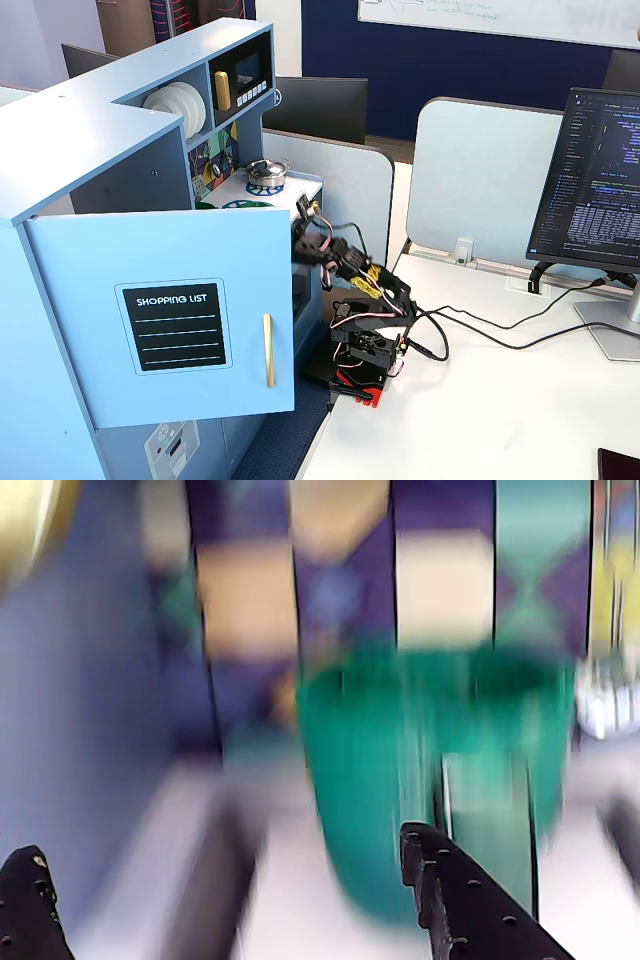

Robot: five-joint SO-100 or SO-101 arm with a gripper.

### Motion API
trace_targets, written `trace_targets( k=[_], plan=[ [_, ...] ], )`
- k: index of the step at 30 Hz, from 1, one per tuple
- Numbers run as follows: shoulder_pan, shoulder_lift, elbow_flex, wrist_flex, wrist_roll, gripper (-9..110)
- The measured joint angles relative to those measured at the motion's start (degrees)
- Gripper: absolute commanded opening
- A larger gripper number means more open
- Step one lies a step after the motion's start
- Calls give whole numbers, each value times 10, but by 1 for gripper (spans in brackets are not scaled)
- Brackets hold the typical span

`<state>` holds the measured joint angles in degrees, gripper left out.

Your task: Pick up the green pineapple from the left cabinet and place it in the green recipient

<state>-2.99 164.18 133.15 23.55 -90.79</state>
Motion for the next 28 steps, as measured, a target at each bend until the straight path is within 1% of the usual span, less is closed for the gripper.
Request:
trace_targets(
  k=[3, 5, 12, 14, 18, 21, 24, 28],
  plan=[
    [0, 102, 126, 20, -11, 39],
    [0, 140, 196, 39, -17, 40],
    [0, 167, 364, 112, -5, 38],
    [0, 168, 381, 156, 9, 39],
    [-5, 169, 388, 303, 50, 39],
    [-12, 171, 388, 397, 70, 37],
    [-12, 172, 388, 459, 83, 37],
    [-12, 184, 388, 512, 97, 36]
  ],
)
